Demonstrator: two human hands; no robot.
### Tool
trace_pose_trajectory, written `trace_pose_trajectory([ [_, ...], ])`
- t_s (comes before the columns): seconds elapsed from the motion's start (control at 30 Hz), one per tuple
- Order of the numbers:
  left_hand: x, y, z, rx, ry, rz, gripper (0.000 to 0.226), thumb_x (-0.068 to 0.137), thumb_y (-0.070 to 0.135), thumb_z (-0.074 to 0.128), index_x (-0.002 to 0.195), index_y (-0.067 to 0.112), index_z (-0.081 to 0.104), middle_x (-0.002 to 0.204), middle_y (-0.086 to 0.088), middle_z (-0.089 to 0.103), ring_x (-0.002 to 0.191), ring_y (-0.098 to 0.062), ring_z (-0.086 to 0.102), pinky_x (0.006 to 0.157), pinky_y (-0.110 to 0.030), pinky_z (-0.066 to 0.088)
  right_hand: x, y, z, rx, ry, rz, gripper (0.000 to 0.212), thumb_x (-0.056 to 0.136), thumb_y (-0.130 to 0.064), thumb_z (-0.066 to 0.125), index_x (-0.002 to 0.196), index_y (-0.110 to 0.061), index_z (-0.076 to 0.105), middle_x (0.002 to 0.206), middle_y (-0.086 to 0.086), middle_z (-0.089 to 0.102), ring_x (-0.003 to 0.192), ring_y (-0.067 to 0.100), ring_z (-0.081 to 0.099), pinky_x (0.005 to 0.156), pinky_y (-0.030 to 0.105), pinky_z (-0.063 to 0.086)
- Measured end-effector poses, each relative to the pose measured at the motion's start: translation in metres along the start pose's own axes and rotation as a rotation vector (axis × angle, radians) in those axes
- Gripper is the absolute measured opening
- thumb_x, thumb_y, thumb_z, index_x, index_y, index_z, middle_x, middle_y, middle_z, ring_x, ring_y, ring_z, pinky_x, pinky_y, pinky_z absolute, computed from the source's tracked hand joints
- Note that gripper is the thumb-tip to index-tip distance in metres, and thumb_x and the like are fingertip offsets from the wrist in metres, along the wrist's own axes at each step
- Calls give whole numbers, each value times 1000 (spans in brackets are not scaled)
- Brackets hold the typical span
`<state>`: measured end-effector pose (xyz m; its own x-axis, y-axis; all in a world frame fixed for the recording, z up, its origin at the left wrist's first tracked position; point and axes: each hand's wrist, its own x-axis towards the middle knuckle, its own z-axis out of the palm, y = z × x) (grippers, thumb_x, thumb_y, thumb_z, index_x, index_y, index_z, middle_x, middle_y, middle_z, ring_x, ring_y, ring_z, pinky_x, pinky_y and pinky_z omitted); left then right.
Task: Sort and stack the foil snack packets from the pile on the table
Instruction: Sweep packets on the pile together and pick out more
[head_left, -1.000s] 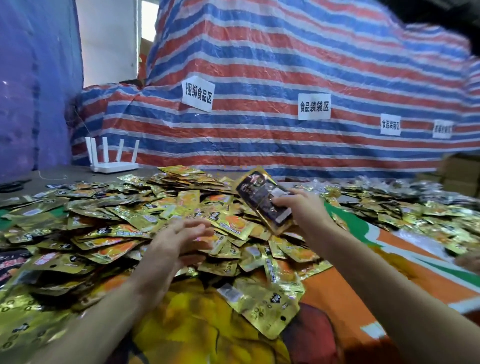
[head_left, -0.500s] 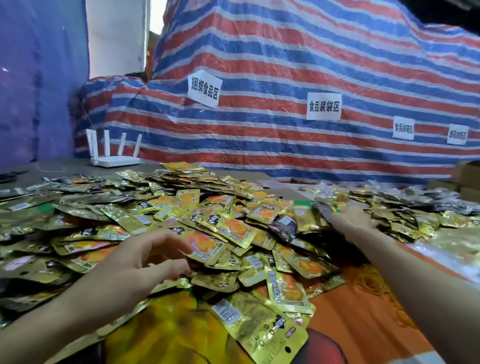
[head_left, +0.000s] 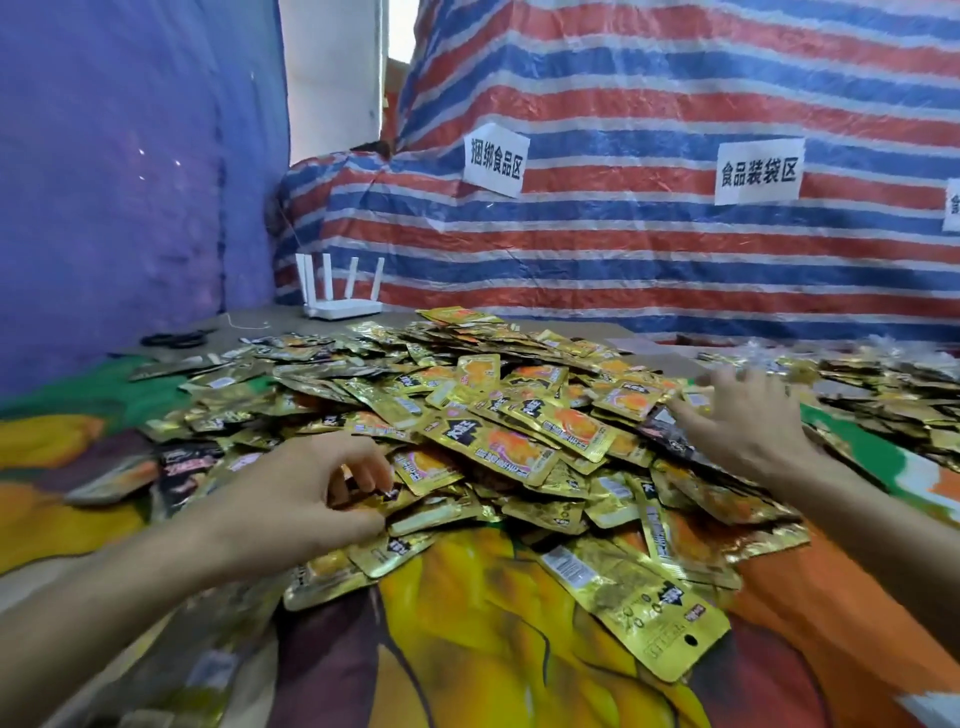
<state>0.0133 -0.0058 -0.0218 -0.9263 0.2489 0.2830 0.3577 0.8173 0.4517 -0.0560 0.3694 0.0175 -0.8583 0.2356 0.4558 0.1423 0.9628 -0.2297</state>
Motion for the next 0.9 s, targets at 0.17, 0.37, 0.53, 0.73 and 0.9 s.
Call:
trace_pose_trajectory([
  [0.17, -25, 4, -13, 480, -235, -106, 49, 72, 63, 65, 115, 45, 52, 109, 20, 49, 103, -2, 49, 93, -30, 46, -45, -61, 12, 178, -403, -494, 57, 91, -50, 66, 138, -21, 53, 136, 3, 55, 122, 18, 50, 103, 37, 44],
  [0.37, -41, 10, 0, 524, -153, -178, 61, 61, 66, 44, 114, 39, 54, 110, 16, 45, 110, -9, 44, 94, -31, 36, -73, -103, 45, -52, -442, -587, 71, 90, -37, 56, 154, -22, 28, 152, 10, 34, 140, 30, 30, 113, 45, 30],
  [0.53, -26, 9, 25, 700, -89, -193, 44, 88, 47, 40, 122, 25, 57, 124, 5, 46, 119, -24, 41, 97, -42, 38, -66, -116, 53, -145, -474, -501, 76, 86, -37, 57, 153, -17, 27, 157, 11, 28, 146, 33, 20, 116, 52, 25],
  [0.73, -3, 0, 36, 780, 9, -182, 30, 103, 30, 37, 116, 22, 63, 129, 5, 47, 118, -27, 46, 91, -41, 41, -63, -126, 63, -156, -314, -516, 21, 94, -24, 51, 114, -17, 52, 120, 8, 56, 121, 32, 42, 88, 43, 44],
  [0.9, 12, -8, 29, 622, 81, -164, 31, 101, 20, 43, 115, 26, 70, 115, 3, 58, 108, -27, 55, 84, -39, 45, -54, -126, 59, 78, -264, -401, 23, 86, -18, 61, 107, -22, 70, 91, 0, 70, 95, 26, 64, 61, 29, 47],
])
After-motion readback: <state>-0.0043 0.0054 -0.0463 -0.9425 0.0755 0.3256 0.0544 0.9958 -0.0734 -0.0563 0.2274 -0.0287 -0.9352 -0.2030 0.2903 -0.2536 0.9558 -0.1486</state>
